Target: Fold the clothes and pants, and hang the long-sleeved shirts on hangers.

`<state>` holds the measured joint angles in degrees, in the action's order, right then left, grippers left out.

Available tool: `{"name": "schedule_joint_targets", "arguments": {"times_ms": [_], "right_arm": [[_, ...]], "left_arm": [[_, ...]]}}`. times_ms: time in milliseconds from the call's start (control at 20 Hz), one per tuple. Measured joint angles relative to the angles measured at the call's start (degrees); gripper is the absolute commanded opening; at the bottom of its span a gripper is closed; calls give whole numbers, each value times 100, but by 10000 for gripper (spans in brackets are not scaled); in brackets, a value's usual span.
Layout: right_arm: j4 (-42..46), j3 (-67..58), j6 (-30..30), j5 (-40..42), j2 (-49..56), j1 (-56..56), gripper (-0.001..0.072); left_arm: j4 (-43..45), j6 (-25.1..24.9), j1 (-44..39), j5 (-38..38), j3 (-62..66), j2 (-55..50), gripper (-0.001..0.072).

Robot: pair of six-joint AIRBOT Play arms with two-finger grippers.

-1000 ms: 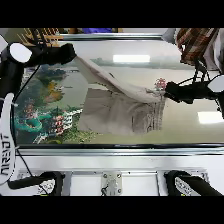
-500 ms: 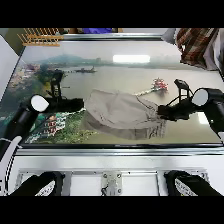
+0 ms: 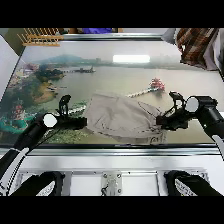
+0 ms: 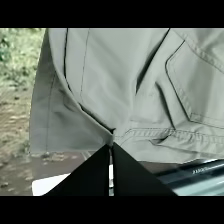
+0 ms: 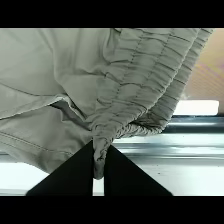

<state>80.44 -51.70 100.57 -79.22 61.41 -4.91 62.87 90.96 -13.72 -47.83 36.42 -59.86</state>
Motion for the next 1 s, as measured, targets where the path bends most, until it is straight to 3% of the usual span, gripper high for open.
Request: {"name": "schedule_joint_targets", "arguments": {"times_ms": [50, 100, 450, 500, 600, 650, 1000], "right_arm": [[-9, 7, 0, -48, -2, 0, 674], [-50, 9, 0, -98, -15, 2, 710], [-463, -195, -490, -483, -734, 756, 711], [-496, -190, -610, -492, -833, 1021, 711], [-623, -37, -898, -476, -931, 1685, 711], [-791, 114, -1060, -376, -929, 2057, 711], [-2284, 1377, -2684, 627, -37, 4151, 712]], "left_arm": [[0, -2, -4, -83, 13, 4, 624], [0, 0, -4, -177, 70, 9, 625], [42, -15, -9, -817, 1169, 592, 621], [42, -15, -9, -841, 1279, 706, 551], [42, -13, -9, -857, 1429, 918, 72], [39, -15, -9, -857, 1471, 990, 8], [-74, 0, -9, -833, 1567, 1156, 7]]}}
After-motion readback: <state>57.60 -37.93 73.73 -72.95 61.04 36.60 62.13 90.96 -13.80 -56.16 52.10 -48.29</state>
